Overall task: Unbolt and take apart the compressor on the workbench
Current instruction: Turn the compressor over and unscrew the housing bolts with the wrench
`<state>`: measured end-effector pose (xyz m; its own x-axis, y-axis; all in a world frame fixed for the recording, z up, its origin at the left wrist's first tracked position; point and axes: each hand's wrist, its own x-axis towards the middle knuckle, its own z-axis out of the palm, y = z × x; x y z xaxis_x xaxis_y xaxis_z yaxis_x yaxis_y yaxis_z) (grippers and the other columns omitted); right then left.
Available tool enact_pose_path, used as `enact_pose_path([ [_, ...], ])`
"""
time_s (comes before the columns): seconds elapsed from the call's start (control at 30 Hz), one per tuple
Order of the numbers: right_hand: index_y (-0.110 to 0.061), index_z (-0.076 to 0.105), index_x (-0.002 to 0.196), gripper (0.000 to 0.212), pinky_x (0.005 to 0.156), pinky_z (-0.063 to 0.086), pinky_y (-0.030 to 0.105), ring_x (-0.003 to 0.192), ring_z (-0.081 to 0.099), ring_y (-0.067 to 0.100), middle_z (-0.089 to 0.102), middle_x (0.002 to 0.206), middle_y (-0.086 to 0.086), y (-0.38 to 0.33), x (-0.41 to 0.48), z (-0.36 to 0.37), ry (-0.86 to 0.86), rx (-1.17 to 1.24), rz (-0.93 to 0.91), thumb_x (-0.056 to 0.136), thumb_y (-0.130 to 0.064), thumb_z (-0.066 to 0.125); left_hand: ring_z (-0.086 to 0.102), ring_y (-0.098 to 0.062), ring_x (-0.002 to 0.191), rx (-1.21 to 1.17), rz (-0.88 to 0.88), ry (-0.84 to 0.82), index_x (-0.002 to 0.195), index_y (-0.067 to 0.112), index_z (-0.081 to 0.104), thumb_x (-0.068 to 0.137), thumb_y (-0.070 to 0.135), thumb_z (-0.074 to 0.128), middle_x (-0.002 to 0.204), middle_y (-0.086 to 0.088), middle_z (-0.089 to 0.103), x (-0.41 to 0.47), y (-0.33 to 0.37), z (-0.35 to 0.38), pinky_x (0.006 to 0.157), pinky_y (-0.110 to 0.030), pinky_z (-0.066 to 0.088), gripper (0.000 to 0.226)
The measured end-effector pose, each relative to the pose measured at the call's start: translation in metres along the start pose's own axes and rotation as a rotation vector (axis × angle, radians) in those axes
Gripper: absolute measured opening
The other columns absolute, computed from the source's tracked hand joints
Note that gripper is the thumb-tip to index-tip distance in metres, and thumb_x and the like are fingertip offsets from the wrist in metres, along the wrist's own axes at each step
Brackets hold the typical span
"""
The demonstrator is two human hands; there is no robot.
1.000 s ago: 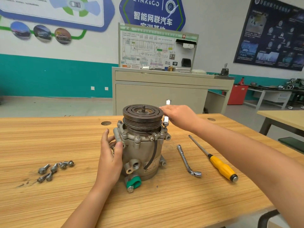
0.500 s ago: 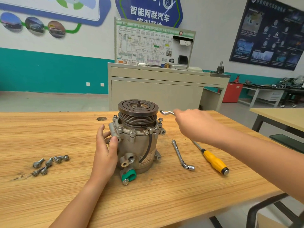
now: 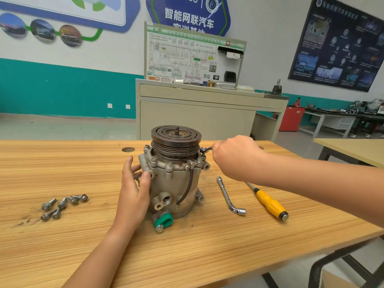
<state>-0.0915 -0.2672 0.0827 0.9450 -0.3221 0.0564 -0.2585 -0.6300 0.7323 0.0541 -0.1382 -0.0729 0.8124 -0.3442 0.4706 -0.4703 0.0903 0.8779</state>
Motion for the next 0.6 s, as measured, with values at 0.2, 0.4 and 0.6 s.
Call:
enact_pose_path([
  [0.2, -0.005, 0.053, 0.107, 0.020, 0.051, 0.035, 0.027, 0.058, 0.040, 0.018, 0.033, 0.061, -0.001, 0.019, 0.023, 0.018, -0.001, 0.029, -0.015, 0.093, -0.002, 0.040, 0.050, -0.015, 0.117, -0.017, -0.001, 0.002, 0.147, 0.034, 0.014, 0.090, 0.049, 0.038, 0.128, 0.012, 0.043, 0.000, -0.001, 0.001, 0.092, -0.031, 0.042, 0.063],
  [0.4, -0.006, 0.047, 0.118, 0.030, 0.077, 0.049, 0.032, 0.096, 0.056, 0.025, 0.060, 0.107, 0.009, 0.020, 0.073, 0.062, 0.277, 0.254, -0.010, 0.089, 0.004, 0.042, 0.050, -0.013, 0.115, -0.026, -0.025, -0.005, 0.147, 0.036, 0.014, 0.081, 0.055, 0.031, 0.131, 0.012, 0.043, 0.003, 0.000, 0.002, 0.083, -0.021, 0.039, 0.071],
  [0.6, -0.004, 0.056, 0.123, 0.036, 0.076, 0.050, 0.037, 0.102, 0.061, 0.029, 0.064, 0.114, 0.013, 0.000, 0.090, 0.080, 0.626, 0.737, 0.003, 0.090, 0.003, 0.044, 0.049, -0.017, 0.120, -0.029, -0.021, 0.012, 0.146, 0.035, 0.016, 0.079, 0.057, 0.034, 0.133, 0.010, 0.041, 0.002, 0.000, 0.001, 0.098, -0.042, 0.044, 0.073],
])
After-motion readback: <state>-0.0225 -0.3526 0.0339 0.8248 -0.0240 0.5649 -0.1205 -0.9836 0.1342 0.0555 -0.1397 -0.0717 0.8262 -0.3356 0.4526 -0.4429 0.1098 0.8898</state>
